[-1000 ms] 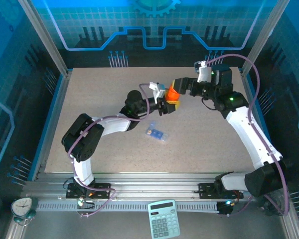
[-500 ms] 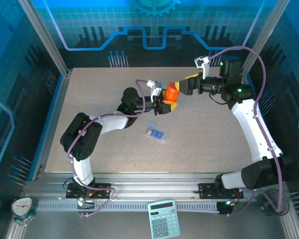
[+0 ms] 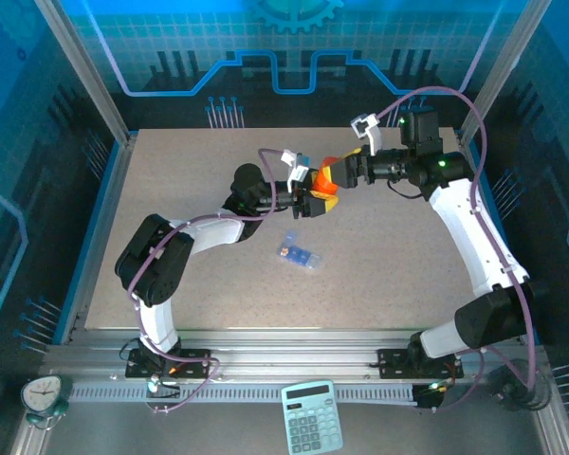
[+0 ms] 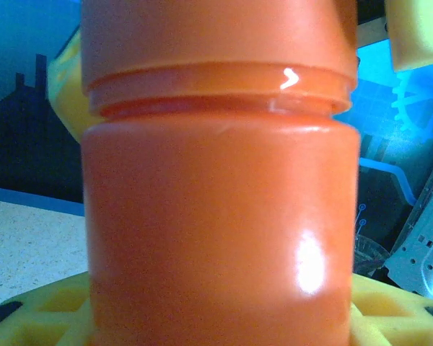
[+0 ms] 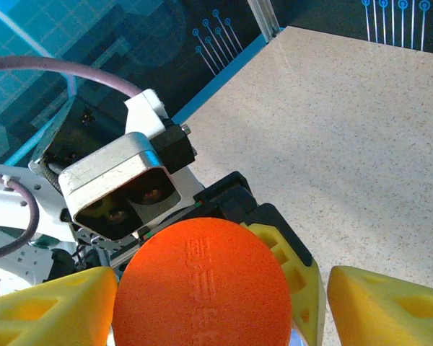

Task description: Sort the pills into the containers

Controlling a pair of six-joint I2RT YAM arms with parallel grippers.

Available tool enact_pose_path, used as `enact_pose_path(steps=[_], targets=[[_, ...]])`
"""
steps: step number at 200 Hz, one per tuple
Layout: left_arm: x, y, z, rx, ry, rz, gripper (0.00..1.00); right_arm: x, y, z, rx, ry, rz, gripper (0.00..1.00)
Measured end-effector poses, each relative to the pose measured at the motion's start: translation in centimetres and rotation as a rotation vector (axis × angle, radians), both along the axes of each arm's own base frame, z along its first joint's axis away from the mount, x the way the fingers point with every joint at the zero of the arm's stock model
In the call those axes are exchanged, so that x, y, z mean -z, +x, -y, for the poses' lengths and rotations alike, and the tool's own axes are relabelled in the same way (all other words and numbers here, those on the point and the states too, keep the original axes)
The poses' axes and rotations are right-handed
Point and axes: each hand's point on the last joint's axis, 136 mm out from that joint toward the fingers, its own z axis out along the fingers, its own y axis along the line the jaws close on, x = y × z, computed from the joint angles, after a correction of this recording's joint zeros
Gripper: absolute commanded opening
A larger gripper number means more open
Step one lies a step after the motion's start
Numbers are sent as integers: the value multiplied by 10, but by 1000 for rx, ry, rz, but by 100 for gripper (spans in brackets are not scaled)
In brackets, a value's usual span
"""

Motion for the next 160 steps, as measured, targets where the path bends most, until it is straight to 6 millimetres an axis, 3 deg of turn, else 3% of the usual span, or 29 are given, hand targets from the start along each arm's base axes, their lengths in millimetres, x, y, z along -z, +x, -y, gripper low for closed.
enact_pose_path(steps=[97,160], targets=[[3,1,0,4,7,-39,10,1,1,-1,12,-10,0,48],[13,3,2,9,30,-74,10,12,4,3,199,-86,-29,48]])
